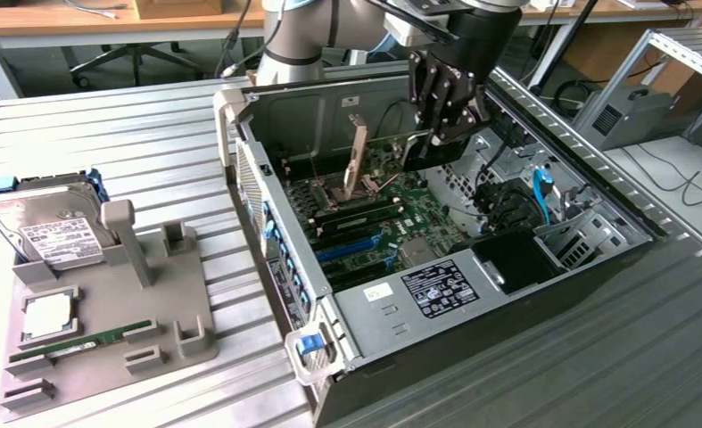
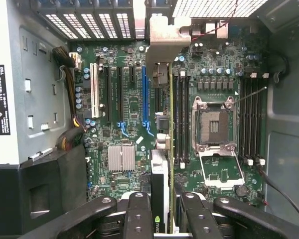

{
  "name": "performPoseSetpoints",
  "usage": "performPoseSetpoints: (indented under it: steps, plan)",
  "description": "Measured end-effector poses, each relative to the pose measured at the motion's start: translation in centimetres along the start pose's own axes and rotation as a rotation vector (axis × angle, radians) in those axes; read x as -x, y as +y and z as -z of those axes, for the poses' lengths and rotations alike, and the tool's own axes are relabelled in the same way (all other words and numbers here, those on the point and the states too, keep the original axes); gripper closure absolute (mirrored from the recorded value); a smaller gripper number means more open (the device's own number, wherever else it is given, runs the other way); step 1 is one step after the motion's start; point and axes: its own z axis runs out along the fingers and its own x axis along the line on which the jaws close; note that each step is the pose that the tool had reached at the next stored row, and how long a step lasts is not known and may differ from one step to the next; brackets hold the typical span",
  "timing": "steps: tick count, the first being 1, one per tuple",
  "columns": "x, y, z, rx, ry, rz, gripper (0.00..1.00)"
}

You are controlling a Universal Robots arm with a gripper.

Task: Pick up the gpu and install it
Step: 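Insert the gpu into the slot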

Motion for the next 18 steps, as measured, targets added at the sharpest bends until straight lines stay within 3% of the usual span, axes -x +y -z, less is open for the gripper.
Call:
performPoseSetpoints:
  steps: [18]
  plan:
    - [-0.02,0.3,-0.6,0.0,0.0,0.0,0.73]
